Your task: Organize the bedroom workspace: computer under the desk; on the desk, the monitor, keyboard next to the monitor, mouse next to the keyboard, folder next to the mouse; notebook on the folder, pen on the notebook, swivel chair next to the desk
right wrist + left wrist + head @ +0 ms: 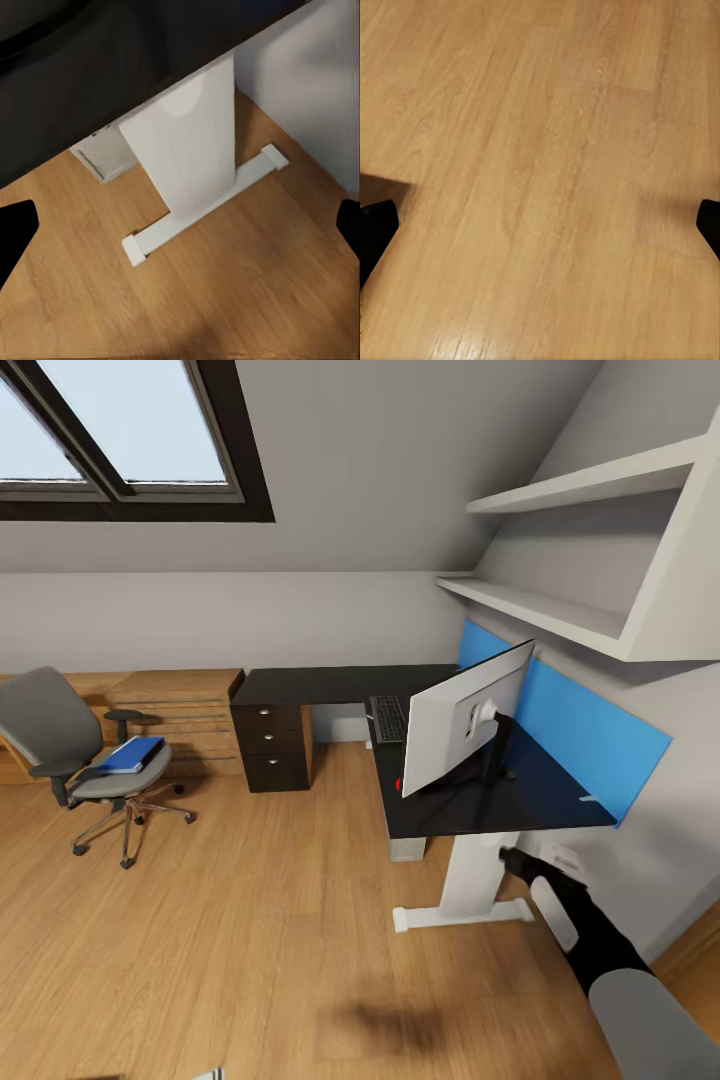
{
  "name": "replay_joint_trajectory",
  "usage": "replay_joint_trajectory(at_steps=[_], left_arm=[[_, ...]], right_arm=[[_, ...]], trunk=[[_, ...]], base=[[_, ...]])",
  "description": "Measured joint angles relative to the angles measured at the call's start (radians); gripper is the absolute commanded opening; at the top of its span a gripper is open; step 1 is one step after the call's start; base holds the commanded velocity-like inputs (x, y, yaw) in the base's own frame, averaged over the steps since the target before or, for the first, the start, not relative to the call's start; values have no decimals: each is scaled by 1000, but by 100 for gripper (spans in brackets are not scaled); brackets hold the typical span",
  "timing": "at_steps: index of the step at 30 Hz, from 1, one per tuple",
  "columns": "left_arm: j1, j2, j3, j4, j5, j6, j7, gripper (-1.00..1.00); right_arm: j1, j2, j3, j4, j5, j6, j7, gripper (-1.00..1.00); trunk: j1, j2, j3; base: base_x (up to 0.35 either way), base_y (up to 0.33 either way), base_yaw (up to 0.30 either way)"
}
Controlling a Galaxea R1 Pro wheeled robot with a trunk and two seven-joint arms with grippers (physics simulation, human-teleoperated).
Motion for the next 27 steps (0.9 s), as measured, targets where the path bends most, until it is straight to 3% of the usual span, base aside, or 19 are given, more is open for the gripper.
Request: replay_joint_trajectory(at_steps=[2, 6, 13, 24, 26, 27], left_arm=[[0, 0, 0, 0, 0, 0, 0, 100], [0, 0, 0, 0, 0, 0, 0, 100], [0, 0, 0, 0, 0, 0, 0, 100], [0, 0, 0, 1, 0, 0, 0, 100], [0, 0, 0, 1, 0, 0, 0, 100], [0, 1, 0, 1, 0, 0, 1, 100]], right_arm=[[-9, -1, -2, 2, -34, 13, -7, 100], [-13, -2, 1, -12, -53, 18, 17, 100], [-13, -1, 6, -46, -48, 21, 82, 100], [-9, 2, 11, -49, -45, 19, 89, 100], [-8, 3, 12, -49, -40, 19, 89, 100], [-7, 4, 22, -47, -10, 16, 91, 100]], trunk=[[0, 0, 0], [0, 0, 0], [0, 0, 0], [0, 0, 0], [0, 0, 0], [0, 0, 0]], base=[[40, -192, 0], [101, -264, 0], [140, -309, 0], [121, -268, 149], [21, -54, 267], [6, -14, 275]])
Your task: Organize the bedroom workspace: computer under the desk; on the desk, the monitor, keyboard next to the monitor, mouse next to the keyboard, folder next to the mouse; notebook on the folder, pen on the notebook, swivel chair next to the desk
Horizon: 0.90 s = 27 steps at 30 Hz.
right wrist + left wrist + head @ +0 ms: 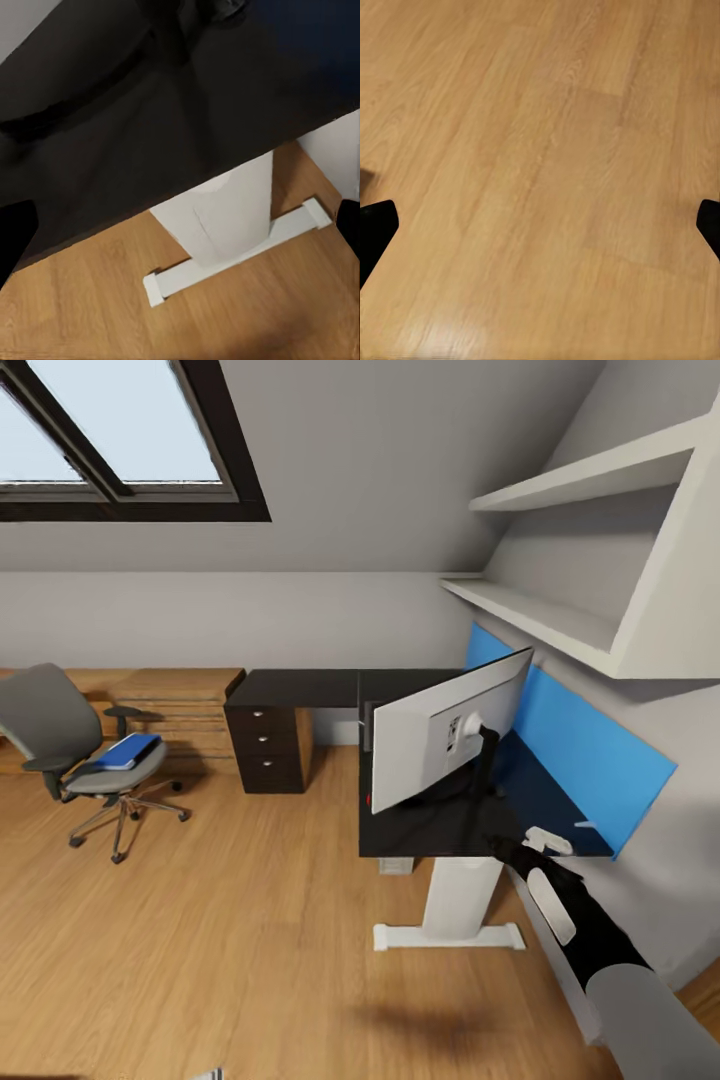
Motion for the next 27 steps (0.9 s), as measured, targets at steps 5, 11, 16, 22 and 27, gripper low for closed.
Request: replay_joint_trajectory(at_steps=[5, 11, 16, 22, 27], left_arm=[[0, 0, 0, 0, 0, 0, 1, 100], [0, 0, 0, 0, -2, 0, 1, 100], [0, 0, 0, 0, -2, 0, 1, 100], [0, 1, 1, -1, -3, -3, 1, 100], [0, 2, 1, -1, -2, -6, 1, 100]], right_arm=[[2, 1, 8, 5, 52, -14, 1, 100], [6, 1, 9, 6, 96, -18, 2, 100], [14, 0, 9, 7, 122, -19, 3, 100], [16, 0, 9, 17, 181, -67, 3, 100], [16, 2, 12, 54, 230, -129, 3, 100]], trunk=[[0, 0, -1], [0, 0, -3], [0, 0, -3], [0, 0, -3], [0, 0, -3]], base=[[2, -7, 269], [0, -184, 92], [0, -226, 12], [0, -55, 2], [0, -7, 0]])
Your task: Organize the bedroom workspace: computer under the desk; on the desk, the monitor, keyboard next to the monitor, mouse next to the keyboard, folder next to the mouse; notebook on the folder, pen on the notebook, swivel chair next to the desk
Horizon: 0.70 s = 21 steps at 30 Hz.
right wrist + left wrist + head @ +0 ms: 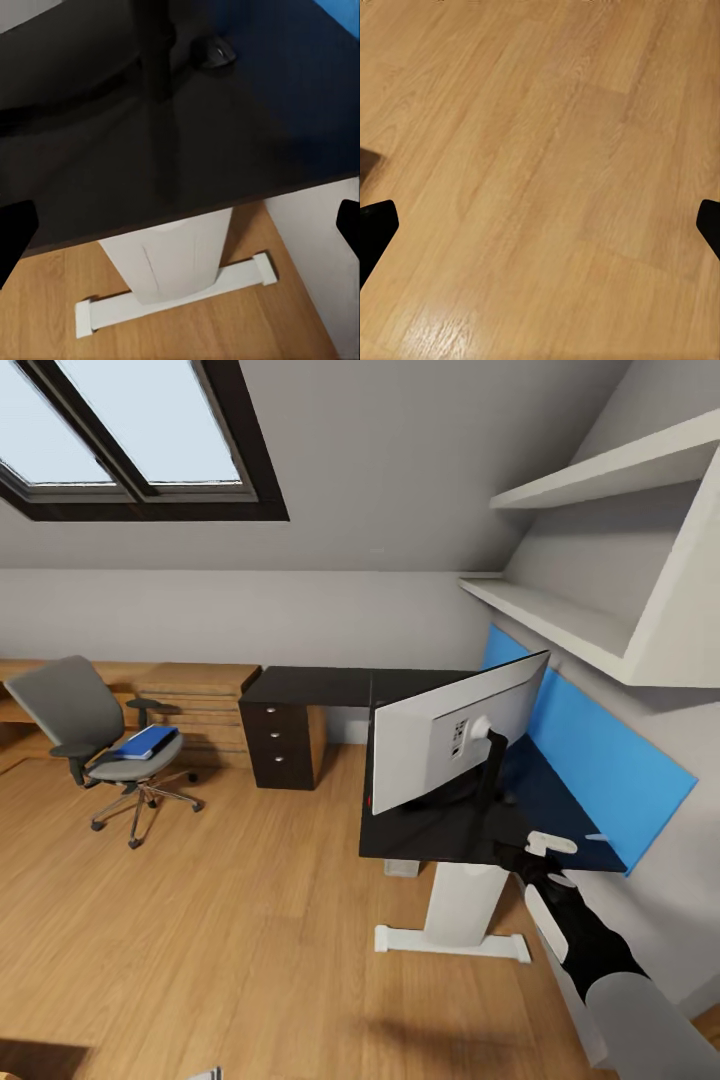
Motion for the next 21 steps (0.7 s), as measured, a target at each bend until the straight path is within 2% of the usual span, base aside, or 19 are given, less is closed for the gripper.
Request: replay_joint_trajectory(at_steps=[13, 21], left_arm=[[0, 0, 0, 0, 0, -8, 1, 100], [0, 0, 0, 0, 0, -10, 1, 100]], right_arm=[[0, 7, 4, 8, 12, -16, 4, 100], [0, 6, 4, 11, 13, -16, 4, 100]], trunk=[[0, 0, 0], [0, 0, 0]], base=[[0, -2, 0], [55, -116, 0]])
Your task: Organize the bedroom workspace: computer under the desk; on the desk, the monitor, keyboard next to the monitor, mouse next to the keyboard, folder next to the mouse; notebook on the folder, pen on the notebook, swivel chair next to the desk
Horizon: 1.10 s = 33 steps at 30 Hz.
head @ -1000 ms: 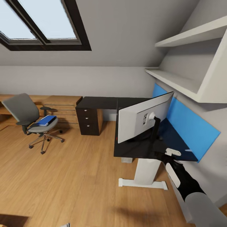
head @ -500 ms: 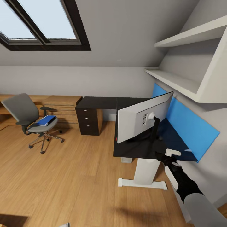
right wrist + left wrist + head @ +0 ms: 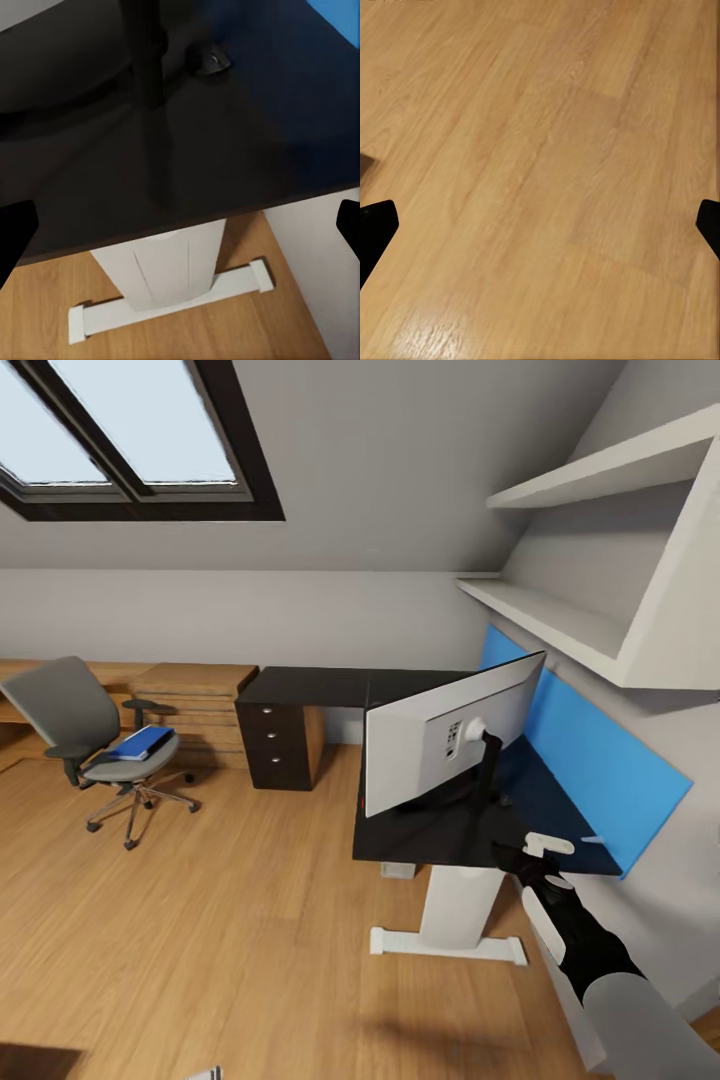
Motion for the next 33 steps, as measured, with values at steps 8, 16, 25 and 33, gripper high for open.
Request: replay_joint_trajectory(at_steps=[8, 16, 25, 33], left_arm=[[0, -1, -1, 0, -1, -34, 0, 100], [0, 0, -1, 0, -1, -40, 0, 100], [0, 0, -1, -2, -1, -43, 0, 100], [0, -2, -2, -3, -2, -86, -3, 100]], right_arm=[[0, 0, 0, 15, 1, -9, 1, 100], [0, 1, 14, 62, 16, -96, 2, 100], [0, 1, 69, 241, 84, -261, 2, 100], [-1, 1, 68, 270, 81, -273, 12, 100]], trunk=[[0, 0, 0], [0, 0, 0], [0, 0, 0], [0, 0, 0]], base=[[36, -38, 0], [136, -106, 0], [130, -27, 0], [69, -8, 0]])
